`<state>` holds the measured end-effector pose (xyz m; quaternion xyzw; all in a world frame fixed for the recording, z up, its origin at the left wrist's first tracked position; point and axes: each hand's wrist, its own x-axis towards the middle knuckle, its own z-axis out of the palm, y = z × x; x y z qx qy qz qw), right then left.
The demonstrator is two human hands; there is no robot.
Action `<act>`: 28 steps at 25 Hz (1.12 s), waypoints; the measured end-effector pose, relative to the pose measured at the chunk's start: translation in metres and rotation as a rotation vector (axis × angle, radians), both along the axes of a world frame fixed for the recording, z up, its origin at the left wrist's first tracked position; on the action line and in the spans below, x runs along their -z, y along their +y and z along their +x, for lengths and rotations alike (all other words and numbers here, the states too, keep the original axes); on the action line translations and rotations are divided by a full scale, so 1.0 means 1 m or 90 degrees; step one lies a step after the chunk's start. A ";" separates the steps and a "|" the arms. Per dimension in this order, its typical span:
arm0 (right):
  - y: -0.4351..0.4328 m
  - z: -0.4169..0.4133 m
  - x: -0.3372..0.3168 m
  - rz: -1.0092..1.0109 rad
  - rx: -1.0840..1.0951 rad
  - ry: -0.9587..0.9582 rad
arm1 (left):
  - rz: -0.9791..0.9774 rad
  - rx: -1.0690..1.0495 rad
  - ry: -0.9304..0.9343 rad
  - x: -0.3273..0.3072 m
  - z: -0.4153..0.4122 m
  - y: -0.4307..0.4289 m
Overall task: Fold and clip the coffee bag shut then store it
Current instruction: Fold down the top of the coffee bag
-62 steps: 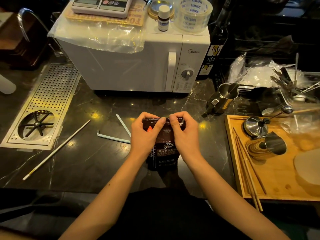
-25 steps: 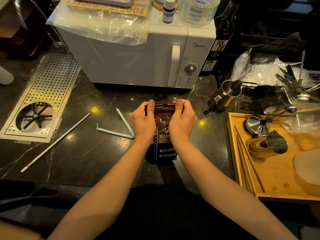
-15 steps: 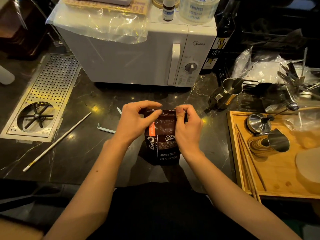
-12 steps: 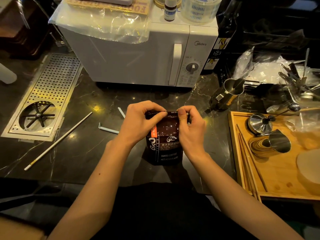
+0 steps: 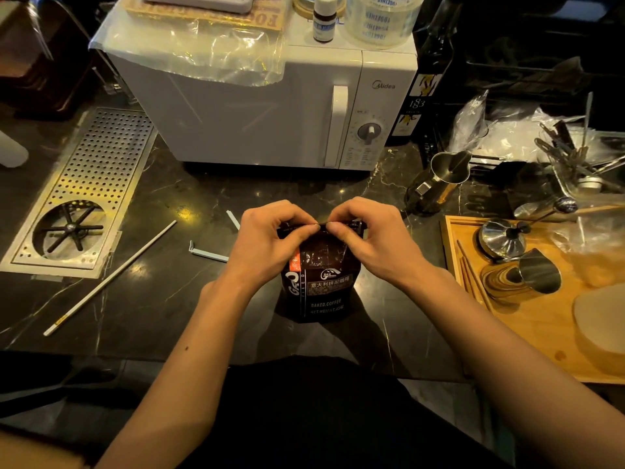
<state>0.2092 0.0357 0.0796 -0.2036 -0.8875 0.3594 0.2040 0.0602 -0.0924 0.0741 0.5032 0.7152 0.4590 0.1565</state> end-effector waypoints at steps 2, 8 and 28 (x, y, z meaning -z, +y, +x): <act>0.003 0.001 -0.002 -0.007 -0.013 -0.016 | 0.001 0.002 0.004 0.000 0.000 0.000; 0.004 0.000 -0.005 -0.003 -0.040 -0.027 | 0.004 0.010 0.004 -0.002 0.001 -0.002; 0.005 0.004 -0.002 -0.033 0.117 0.005 | -0.007 -0.051 -0.038 0.004 -0.009 -0.008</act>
